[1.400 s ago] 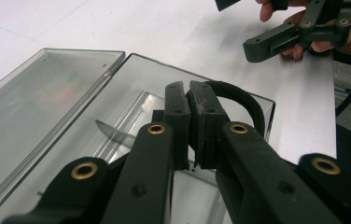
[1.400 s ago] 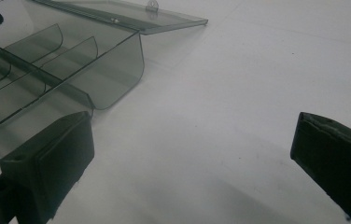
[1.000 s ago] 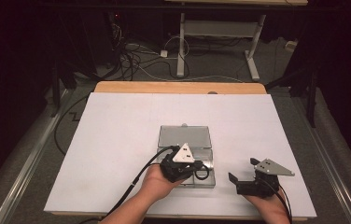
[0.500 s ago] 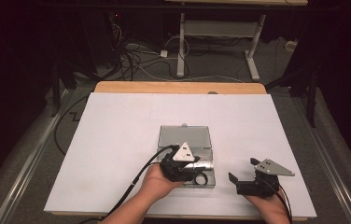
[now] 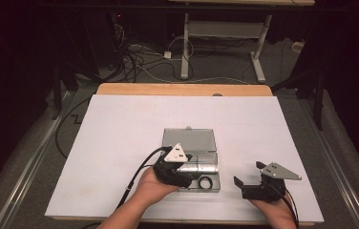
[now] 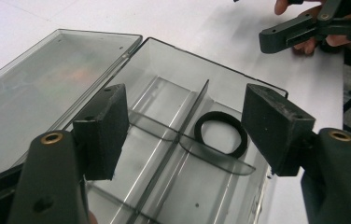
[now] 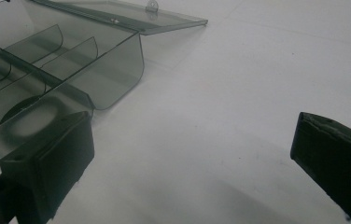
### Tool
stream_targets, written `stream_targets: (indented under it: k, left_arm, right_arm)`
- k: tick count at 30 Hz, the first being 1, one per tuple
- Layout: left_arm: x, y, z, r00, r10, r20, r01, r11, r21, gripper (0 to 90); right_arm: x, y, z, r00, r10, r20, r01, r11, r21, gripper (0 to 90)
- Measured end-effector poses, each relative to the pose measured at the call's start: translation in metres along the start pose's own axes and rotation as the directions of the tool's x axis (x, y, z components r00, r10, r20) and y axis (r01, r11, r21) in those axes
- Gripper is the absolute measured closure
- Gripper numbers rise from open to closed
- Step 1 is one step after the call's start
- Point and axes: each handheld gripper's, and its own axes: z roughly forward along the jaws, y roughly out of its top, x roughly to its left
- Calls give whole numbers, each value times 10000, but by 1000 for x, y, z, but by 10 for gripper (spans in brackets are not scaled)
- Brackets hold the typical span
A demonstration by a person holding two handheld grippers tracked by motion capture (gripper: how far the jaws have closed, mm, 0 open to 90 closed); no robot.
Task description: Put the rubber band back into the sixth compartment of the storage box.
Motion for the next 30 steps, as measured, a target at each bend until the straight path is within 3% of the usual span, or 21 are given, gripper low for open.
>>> stream_targets:
  k: [7,21,30]
  left_arm:
    - [9,-10,-12,9996,-286,32,287,9993,-258,200]
    - [29,-40,-32,9962,-676,-542,663,9975,-253,2]
    - [43,-60,-44,9875,-1233,-981,1204,9921,-348,0]
  right_arm:
    - [0,0,0,10000,-1,-7,1,10000,-6,4]
    - [0,0,0,10000,36,3,-36,10000,4,4]
    - [0,0,0,10000,-14,1,14,10000,-35,4]
